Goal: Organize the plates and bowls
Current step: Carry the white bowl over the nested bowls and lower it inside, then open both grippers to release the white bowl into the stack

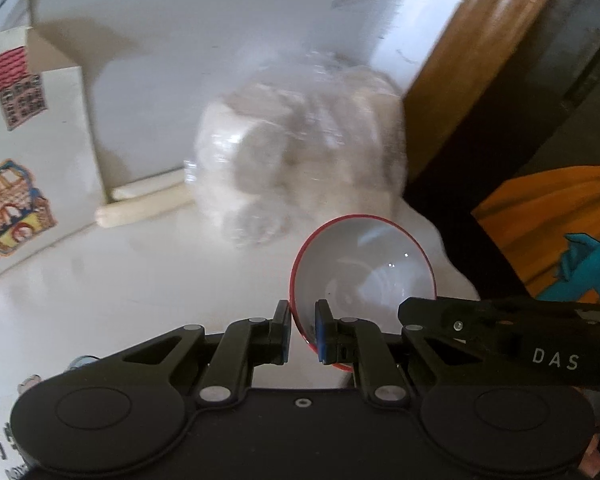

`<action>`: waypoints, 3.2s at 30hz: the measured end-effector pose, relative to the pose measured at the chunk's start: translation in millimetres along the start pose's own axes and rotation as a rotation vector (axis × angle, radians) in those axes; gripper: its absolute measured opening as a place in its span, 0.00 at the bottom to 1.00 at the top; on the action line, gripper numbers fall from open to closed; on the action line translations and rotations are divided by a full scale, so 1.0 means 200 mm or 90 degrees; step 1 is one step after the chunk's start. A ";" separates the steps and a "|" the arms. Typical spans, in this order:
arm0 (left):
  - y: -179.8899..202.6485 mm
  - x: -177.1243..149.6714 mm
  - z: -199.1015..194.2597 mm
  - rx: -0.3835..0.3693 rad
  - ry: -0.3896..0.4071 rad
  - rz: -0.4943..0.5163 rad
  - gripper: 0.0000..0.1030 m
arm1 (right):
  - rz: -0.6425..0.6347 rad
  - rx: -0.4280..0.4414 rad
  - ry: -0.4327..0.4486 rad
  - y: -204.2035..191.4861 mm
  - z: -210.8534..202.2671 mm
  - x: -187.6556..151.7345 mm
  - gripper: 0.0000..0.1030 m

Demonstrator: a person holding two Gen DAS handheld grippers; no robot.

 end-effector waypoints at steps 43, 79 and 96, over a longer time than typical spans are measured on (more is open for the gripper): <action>0.29 -0.35 0.22 -0.046 -0.151 0.023 0.14 | 0.087 -0.044 -0.080 0.29 -0.23 -0.38 0.15; 0.27 -0.33 0.27 -0.014 -0.166 -0.004 0.15 | 0.081 -0.037 -0.117 0.30 -0.13 -0.34 0.15; 0.26 -0.34 0.27 -0.014 -0.166 -0.015 0.23 | 0.084 -0.039 -0.117 0.29 -0.13 -0.34 0.16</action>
Point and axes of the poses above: each gripper's, at about its wrist camera, not at the fingertips, and z roughly the way its jaws point, y to its right, x to its top, the point moved 3 cm from there along z, roughly the way its jaws point, and after that the axes turned 4 degrees about -y, right-handed, at the moved point
